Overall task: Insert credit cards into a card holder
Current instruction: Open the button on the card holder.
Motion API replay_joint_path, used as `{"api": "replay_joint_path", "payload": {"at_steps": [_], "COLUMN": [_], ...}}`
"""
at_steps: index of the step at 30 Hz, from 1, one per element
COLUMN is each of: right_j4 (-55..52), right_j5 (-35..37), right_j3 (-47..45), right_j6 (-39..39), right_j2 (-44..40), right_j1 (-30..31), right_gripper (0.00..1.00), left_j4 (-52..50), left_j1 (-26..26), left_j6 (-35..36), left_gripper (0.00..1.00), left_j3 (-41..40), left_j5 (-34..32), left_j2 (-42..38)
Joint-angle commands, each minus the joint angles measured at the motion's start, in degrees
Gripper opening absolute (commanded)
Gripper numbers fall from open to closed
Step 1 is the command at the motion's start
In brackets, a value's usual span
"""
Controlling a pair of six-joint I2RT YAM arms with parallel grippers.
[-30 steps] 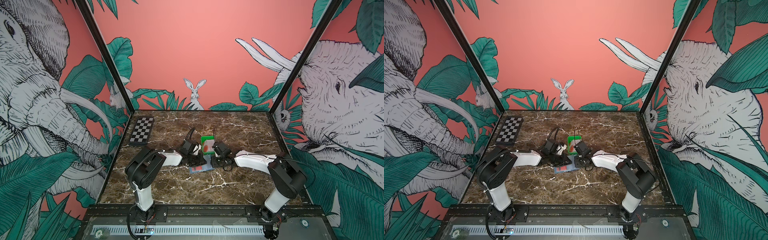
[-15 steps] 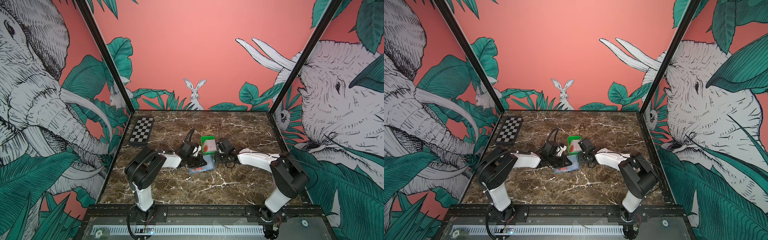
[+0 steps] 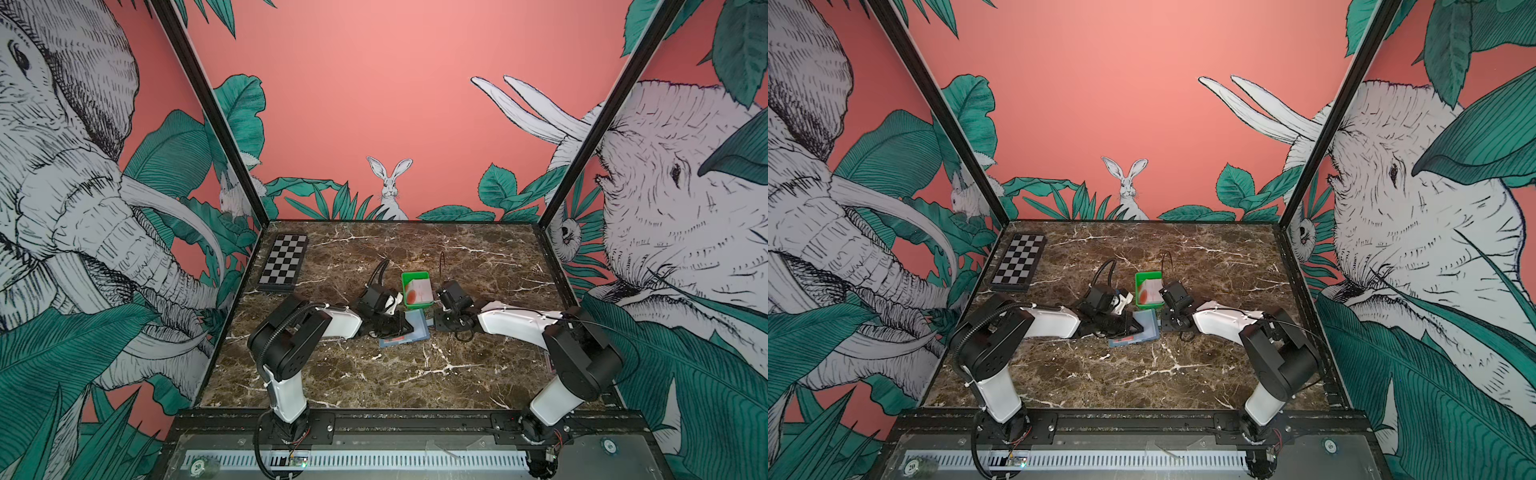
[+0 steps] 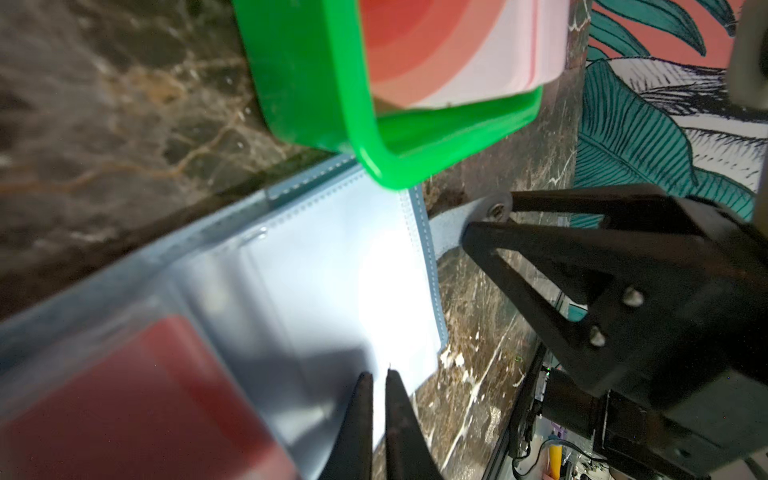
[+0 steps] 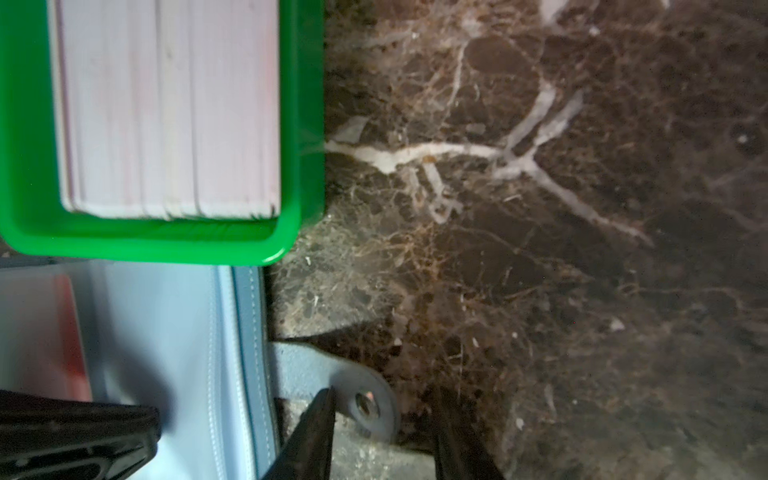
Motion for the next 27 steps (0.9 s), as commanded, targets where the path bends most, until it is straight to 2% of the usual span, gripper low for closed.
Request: {"api": "replay_joint_path", "payload": {"at_steps": [1,18,24,27], "right_j4": [-0.9,-2.1,-5.2,-8.9], "right_j5": [1.6,1.0,4.2,8.0], "right_j3": [0.7,1.0,2.7,4.5], "right_j6": [-1.1,-1.3,-3.4,-5.3], "right_j2": [-0.8,2.3,2.6,3.1], "right_j1": [-0.7,-1.0,-1.0,-0.5], "right_gripper": [0.38,0.36,0.36,0.36], "left_j4": [-5.9,-6.2,-6.2,-5.6], "left_j1": [-0.5,-0.5,-0.5,-0.4], "left_j6": [1.0,2.0,1.9,1.5], "left_gripper": [0.11,0.11,0.11,0.11], "left_j3": [-2.1,-2.4,-1.9,-1.8], "left_j5": [-1.4,-1.0,-1.2,-1.3], "left_j2": [-0.2,-1.0,-1.7,-2.5]}}
